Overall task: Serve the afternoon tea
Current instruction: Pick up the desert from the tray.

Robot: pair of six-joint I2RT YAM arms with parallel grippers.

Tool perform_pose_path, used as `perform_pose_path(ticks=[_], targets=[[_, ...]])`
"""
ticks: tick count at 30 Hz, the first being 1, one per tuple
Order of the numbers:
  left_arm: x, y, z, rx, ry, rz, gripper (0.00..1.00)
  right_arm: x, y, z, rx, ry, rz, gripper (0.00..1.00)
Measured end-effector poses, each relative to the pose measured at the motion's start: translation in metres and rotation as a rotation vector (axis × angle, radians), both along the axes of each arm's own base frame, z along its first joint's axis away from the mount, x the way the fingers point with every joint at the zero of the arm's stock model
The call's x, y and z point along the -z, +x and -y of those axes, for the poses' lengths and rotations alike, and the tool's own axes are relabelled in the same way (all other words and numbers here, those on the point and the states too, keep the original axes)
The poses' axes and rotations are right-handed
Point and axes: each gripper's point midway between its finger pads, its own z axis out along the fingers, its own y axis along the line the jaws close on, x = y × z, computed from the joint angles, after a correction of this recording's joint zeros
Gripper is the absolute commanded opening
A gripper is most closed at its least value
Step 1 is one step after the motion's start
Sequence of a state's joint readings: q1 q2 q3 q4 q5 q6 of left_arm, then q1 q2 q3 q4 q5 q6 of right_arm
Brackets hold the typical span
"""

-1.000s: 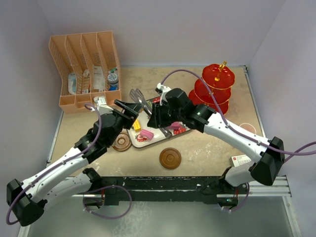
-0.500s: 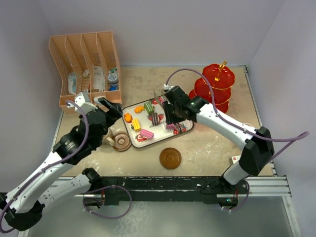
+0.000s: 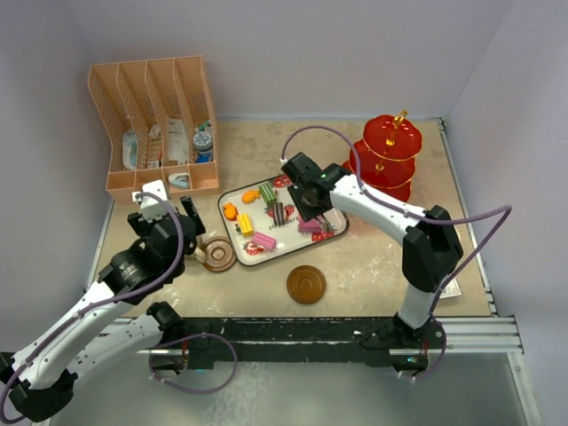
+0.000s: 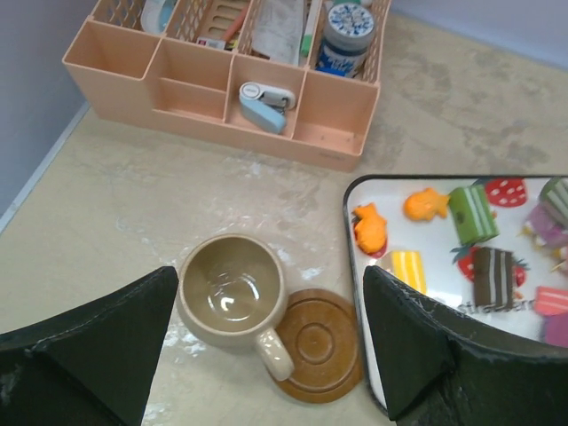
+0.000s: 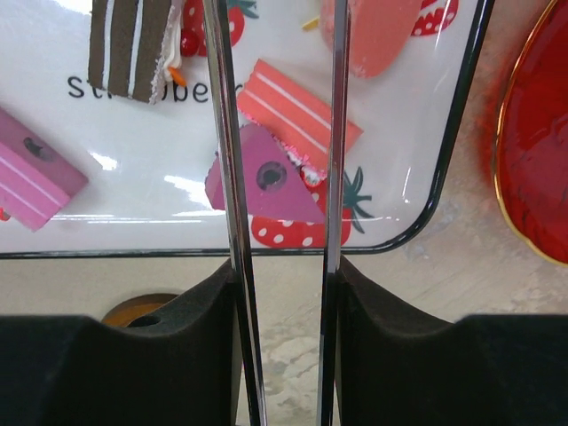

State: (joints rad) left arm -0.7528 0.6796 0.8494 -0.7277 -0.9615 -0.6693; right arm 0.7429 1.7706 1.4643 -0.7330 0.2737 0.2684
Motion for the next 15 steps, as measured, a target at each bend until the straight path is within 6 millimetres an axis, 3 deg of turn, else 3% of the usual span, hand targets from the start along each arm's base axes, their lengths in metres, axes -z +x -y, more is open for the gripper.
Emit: perform_pose_path(ticks=[4, 15], targets=[[0.012, -0.001, -0.003, 0.005, 0.052, -0.032, 0.83, -0.002, 0.011, 0.000, -0.016, -0.036, 0.017, 0.41], [0.007, -0.001, -0.010, -0.028, 0.071, -0.012, 0.83, 0.021, 0.013, 0.011, -0.013, -0.121, -0.038, 0.42]])
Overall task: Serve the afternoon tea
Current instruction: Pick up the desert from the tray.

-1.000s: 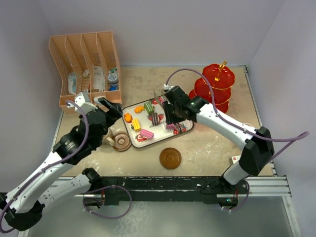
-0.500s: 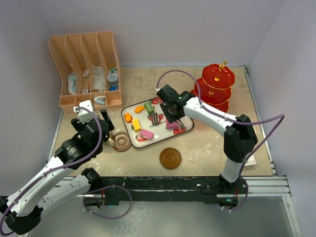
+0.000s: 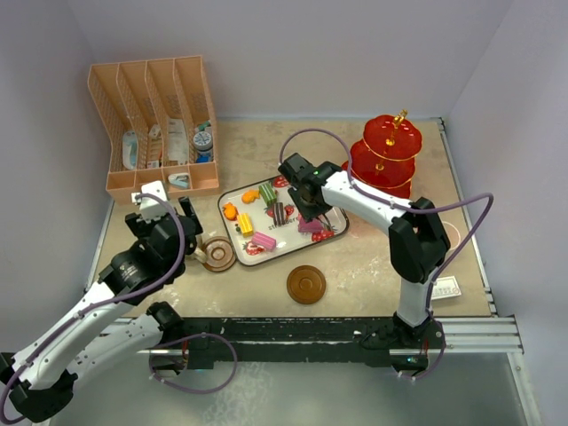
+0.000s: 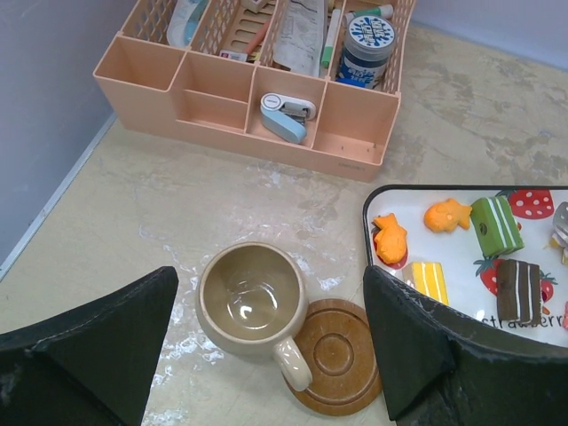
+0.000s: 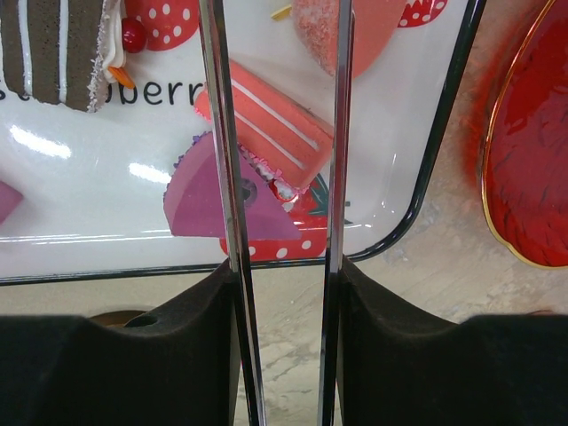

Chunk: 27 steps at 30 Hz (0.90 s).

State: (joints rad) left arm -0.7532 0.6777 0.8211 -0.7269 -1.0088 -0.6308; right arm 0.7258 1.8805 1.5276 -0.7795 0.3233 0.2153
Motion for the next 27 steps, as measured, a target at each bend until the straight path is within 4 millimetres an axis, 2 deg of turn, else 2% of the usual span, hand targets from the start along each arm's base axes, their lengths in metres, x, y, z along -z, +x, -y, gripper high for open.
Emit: perform_pose_path(ticks=[9, 15, 20, 27], targets=[[-0.001, 0.000, -0.002, -0.009, 0.004, 0.005, 0.83, 0.001, 0.000, 0.000, -0.004, -0.005, -0.001, 0.44], [-0.001, 0.000, -0.002, -0.011, 0.005, 0.006, 0.83, 0.011, 0.001, 0.003, -0.001, -0.036, -0.016, 0.43], [0.000, 0.000, -0.002, -0.011, 0.010, 0.001, 0.83, 0.015, 0.002, 0.007, 0.005, -0.062, -0.016, 0.39], [0.002, 0.002, -0.001, -0.009, 0.025, -0.011, 0.83, 0.015, 0.002, 0.009, 0.016, -0.073, -0.013, 0.21]])
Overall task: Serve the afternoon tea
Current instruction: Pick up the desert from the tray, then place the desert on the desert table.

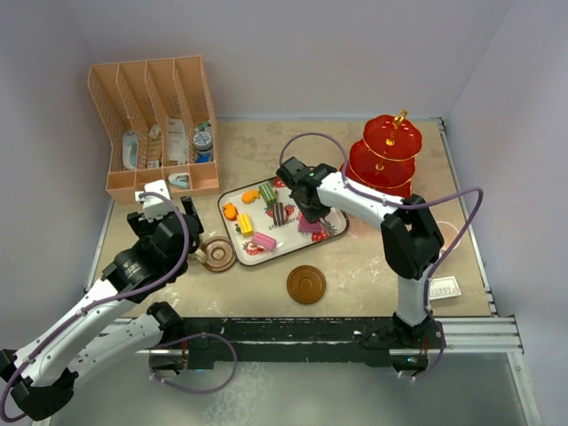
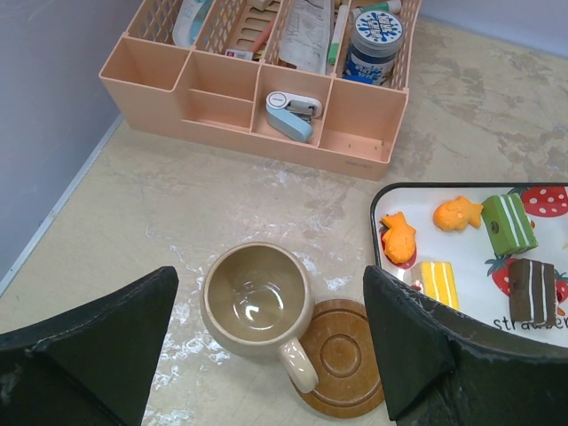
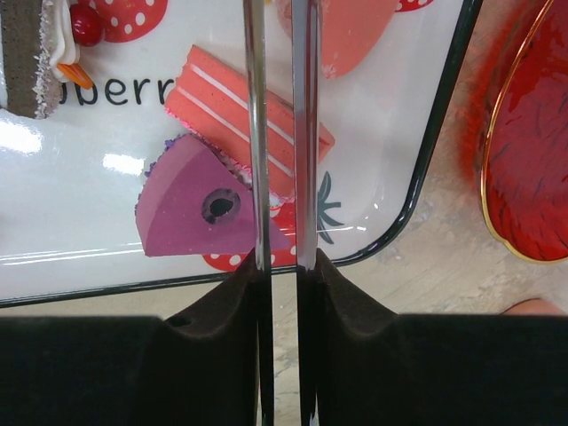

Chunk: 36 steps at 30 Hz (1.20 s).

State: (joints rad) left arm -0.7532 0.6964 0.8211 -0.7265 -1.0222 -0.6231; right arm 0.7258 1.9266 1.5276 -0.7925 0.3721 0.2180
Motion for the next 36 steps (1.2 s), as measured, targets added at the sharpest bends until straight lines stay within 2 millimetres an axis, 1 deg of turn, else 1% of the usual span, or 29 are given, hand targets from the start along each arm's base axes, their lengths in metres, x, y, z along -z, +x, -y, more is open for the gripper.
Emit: perform_pose_path(ticks=[5, 8, 12, 15, 18, 21, 26, 29, 32, 36], targets=[[0.000, 0.000, 0.000, 0.000, 0.001, -0.001, 0.83, -0.001, -0.002, -0.002, 0.008, 0.016, -0.008, 0.18], [0.000, 0.000, 0.000, 0.000, 0.001, -0.001, 0.83, -0.006, -0.004, -0.005, 0.019, 0.066, -0.015, 0.15], [0.000, 0.000, 0.000, 0.000, 0.001, -0.001, 0.83, -0.029, 0.001, -0.012, 0.044, 0.192, 0.011, 0.15], [0.000, 0.000, 0.000, 0.000, 0.002, -0.002, 0.83, -0.056, 0.008, -0.017, 0.068, 0.333, 0.055, 0.15], [0.001, 0.001, 0.001, 0.001, 0.003, -0.003, 0.83, -0.075, 0.011, -0.015, 0.095, 0.460, 0.087, 0.15], [0.001, 0.001, 0.000, 0.003, 0.009, -0.007, 0.83, -0.081, 0.005, -0.006, 0.138, 0.562, 0.089, 0.14], [0.001, 0.001, 0.001, 0.003, 0.010, -0.007, 0.83, -0.070, -0.019, 0.018, 0.235, 0.675, 0.057, 0.14], [0.001, 0.001, 0.001, 0.005, 0.010, -0.008, 0.83, -0.063, -0.036, 0.033, 0.298, 0.701, 0.047, 0.15], [0.002, 0.001, 0.002, 0.007, 0.010, -0.011, 0.83, -0.064, -0.049, 0.043, 0.342, 0.729, 0.060, 0.16], [0.004, 0.002, 0.004, 0.013, 0.011, -0.018, 0.83, -0.067, -0.059, 0.056, 0.388, 0.748, 0.094, 0.16]])
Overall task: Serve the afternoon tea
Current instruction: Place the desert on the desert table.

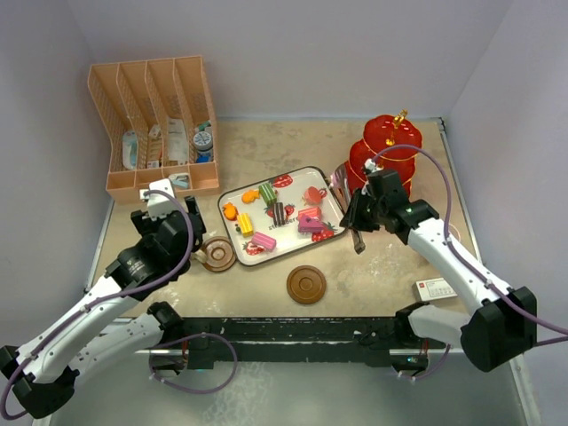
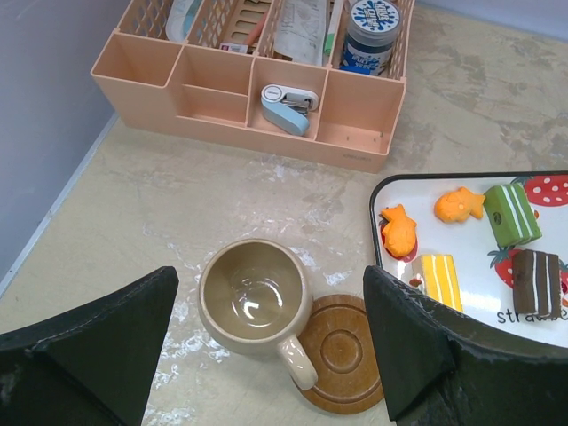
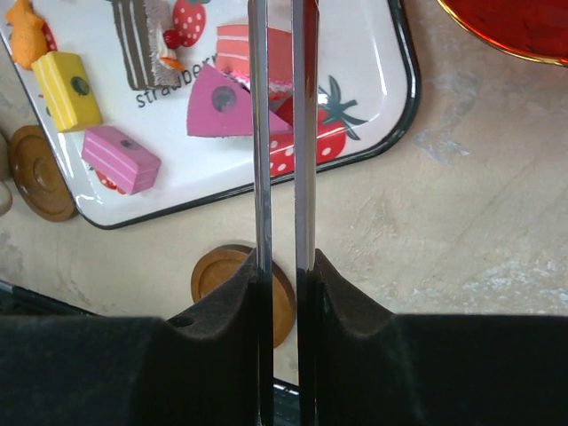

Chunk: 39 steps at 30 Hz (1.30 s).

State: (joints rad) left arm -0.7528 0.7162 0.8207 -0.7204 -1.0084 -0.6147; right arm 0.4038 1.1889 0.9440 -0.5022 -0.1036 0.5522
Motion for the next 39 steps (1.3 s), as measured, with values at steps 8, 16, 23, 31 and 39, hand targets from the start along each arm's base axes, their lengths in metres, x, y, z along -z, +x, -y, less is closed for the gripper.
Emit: perform_pose_path(ticks=[8, 16, 23, 31, 39], targets=[[0.001, 0.000, 0.001, 0.007, 0.005, -0.007, 0.83, 0.033, -0.005, 0.028, 0.089, -0.039, -0.064, 0.16], [0.001, 0.000, 0.001, 0.007, 0.006, -0.007, 0.83, 0.049, 0.007, 0.040, 0.140, -0.028, -0.076, 0.15], [0.001, 0.000, 0.001, 0.007, 0.006, -0.007, 0.83, 0.054, 0.023, 0.041, 0.192, 0.010, -0.051, 0.15], [0.002, 0.000, 0.001, 0.007, 0.007, -0.009, 0.83, 0.058, 0.045, 0.035, 0.250, 0.080, -0.012, 0.15], [0.005, 0.002, 0.003, 0.008, 0.019, -0.022, 0.83, 0.068, 0.067, 0.036, 0.273, 0.104, 0.034, 0.16]])
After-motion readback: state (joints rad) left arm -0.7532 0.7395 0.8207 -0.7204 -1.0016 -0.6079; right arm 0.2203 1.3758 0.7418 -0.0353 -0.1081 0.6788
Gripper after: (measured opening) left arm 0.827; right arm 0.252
